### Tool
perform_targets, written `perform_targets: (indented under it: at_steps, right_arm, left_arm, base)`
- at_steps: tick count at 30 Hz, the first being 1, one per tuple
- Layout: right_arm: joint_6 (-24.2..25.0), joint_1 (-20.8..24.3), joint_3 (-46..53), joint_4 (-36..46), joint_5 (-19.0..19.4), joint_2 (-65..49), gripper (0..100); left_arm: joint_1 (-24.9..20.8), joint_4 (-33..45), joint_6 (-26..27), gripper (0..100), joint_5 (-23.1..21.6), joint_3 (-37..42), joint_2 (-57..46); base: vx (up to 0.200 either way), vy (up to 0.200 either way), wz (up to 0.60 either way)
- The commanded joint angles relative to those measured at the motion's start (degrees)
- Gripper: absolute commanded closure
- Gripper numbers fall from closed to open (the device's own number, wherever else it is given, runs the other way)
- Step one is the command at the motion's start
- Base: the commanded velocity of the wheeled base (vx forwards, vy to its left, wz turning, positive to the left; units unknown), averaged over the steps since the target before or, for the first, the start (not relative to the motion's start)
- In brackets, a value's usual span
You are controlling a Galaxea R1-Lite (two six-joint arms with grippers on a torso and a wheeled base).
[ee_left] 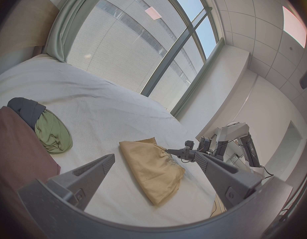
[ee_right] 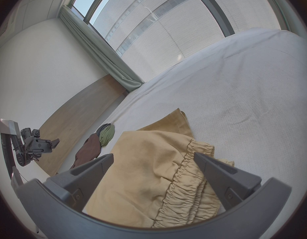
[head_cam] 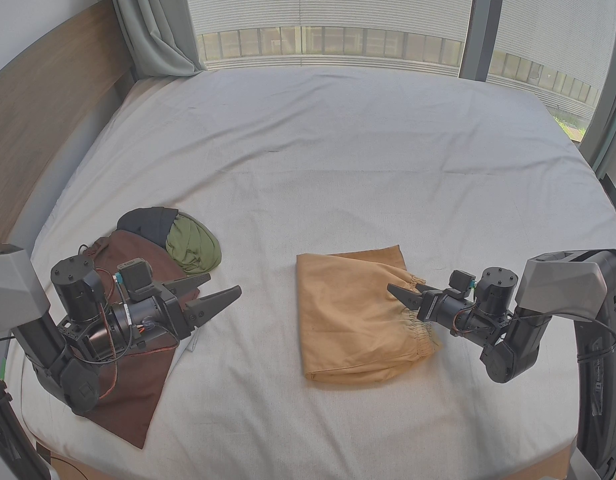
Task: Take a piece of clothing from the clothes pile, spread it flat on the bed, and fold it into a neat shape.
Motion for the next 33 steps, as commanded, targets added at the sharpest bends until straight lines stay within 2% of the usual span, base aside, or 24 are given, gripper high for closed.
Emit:
perform_targets:
  at_steps: [1,5,9,13,14,16,17,22,23,25,29,33]
  right_arm:
    - [0.0,-0.3,-0.4,0.0,0.0,0.7,0]
    - [0.0,0.1,0.5,0.0,-0.1,-0.4,0]
    - [-0.9,0.5,5.4,0.1,0.4,-5.4,0]
    - [-3.2,-0.1,9.6,0.3,0.6,-8.6,0]
    - [-5.5,-0.8,10.9,0.3,0.8,-8.8,0]
    - [-6.5,-1.4,11.2,0.4,0.9,-8.6,0]
    - [-7.9,-2.6,11.7,0.4,1.0,-8.4,0]
    - [-8.6,-3.6,13.3,0.7,1.1,-8.1,0]
    - [-8.6,-3.6,13.3,0.7,1.1,-8.1,0]
    - [-9.4,-3.7,14.4,0.7,1.1,-8.0,0]
    - [-11.0,-3.9,15.9,0.8,1.1,-6.9,0]
    - [-11.6,-4.1,16.3,0.8,1.1,-5.5,0]
  left_arm:
    - [0.0,0.0,0.0,0,0.0,0.0,0.3]
    - [0.0,0.0,0.0,0,0.0,0.0,0.3]
    - [0.0,0.0,0.1,0,-0.1,0.3,0.1]
    - [0.0,0.0,0.2,0,0.3,0.7,-0.2]
    - [0.0,0.0,1.6,0,0.8,1.1,-0.2]
    - [0.1,0.0,2.8,0,1.2,1.6,-0.3]
    - [0.1,0.0,5.6,0,3.1,3.3,-0.5]
    - [0.1,0.0,12.9,0,8.5,8.3,-0.5]
    - [0.1,0.0,12.9,0,8.5,8.3,-0.5]
    - [0.3,0.0,16.6,0,8.8,11.5,-0.6]
    - [1.9,0.0,20.5,0,8.3,14.6,-1.6]
    - [2.5,0.0,21.1,0,8.1,14.9,-2.2]
  base:
    - [0.000,0.000,0.00]
    - [0.000,0.000,0.00]
    - [0.000,0.000,0.00]
    - [0.000,0.000,0.00]
    - [0.000,0.000,0.00]
    - [0.000,0.000,0.00]
    - [0.000,0.000,0.00]
    - [0.000,0.000,0.00]
    - [0.000,0.000,0.00]
    - [0.000,0.000,0.00]
    - [0.000,0.000,0.00]
    - [0.000,0.000,0.00]
